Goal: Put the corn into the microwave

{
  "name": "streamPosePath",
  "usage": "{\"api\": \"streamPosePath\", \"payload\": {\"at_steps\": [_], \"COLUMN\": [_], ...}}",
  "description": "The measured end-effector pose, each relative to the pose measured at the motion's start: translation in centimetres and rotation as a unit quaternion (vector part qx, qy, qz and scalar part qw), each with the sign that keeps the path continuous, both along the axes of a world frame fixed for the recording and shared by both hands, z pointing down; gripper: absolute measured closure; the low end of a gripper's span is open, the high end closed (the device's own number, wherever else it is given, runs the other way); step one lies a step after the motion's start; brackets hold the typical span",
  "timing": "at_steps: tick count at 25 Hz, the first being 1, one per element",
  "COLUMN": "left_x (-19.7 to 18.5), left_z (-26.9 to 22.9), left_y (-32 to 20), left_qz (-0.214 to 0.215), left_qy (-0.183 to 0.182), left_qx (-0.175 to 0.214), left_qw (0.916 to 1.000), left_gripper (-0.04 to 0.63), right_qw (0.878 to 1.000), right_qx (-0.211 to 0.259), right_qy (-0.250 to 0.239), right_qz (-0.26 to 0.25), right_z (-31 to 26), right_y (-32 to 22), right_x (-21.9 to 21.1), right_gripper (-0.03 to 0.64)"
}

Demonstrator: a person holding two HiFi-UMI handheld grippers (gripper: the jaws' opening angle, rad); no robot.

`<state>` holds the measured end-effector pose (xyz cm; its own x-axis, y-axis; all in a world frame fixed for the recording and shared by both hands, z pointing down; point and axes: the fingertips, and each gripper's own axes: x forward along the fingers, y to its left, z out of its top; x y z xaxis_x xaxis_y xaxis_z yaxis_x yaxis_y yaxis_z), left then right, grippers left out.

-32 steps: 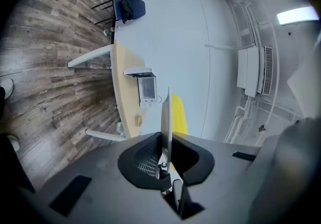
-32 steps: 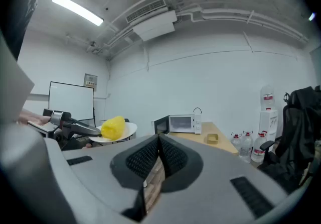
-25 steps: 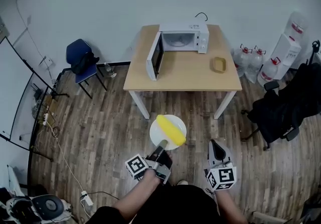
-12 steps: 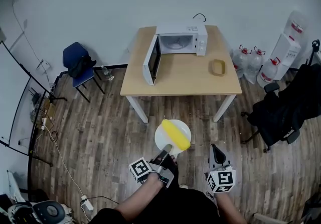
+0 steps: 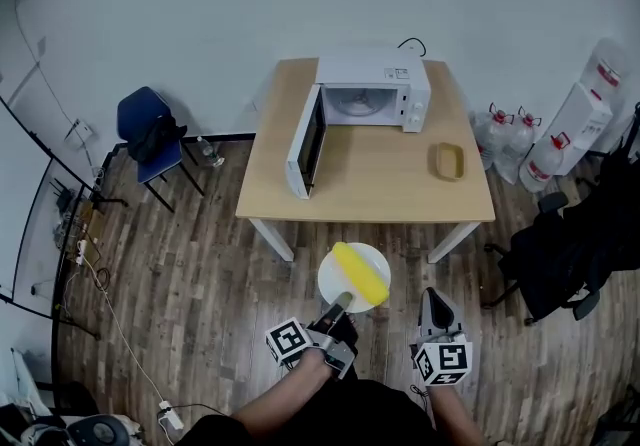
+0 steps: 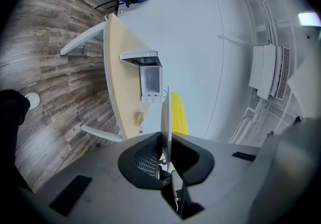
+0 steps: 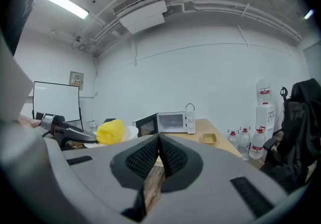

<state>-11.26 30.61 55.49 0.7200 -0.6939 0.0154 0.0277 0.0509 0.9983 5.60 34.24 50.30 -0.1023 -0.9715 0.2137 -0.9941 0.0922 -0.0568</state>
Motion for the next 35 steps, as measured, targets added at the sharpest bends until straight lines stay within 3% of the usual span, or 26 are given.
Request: {"api": "streamPosePath", "payload": {"at_steps": [18, 26, 32, 35], "left_x": [4.2, 4.2, 4.3, 4.6], "left_z": [-1.6, -0.6, 1.2, 1.5], "left_y": [-18.4, -23.4, -25.4, -26.3], "left_qz": [0.035, 0.053, 0.070, 0.067], "left_qy": [0.011, 0.012, -0.020, -0.020], "left_qx": [0.003, -0.004, -0.007, -0.008], "left_qw": [0.9993, 0.9985, 0.9973, 0.9975], "left_gripper": [0.568, 0.568, 0.568, 0.566], "right_qw": [1.000, 0.999, 0.998, 0.998], "right_qx": [-0.027, -0.032, -0.025, -0.023], "right_qy": [0.012, 0.025, 0.041, 0.043], "right_qz": [0.000, 0.011, 0.029, 0.027], "right_z": [0.1, 1.0, 0.7, 0.6], "right_y": [-17.4, -22.2, -25.1, -26.1], "right_x": [1.1, 1.5, 2.3, 2.4], "right_gripper": [0.558, 0.557, 0.558, 0.558]}}
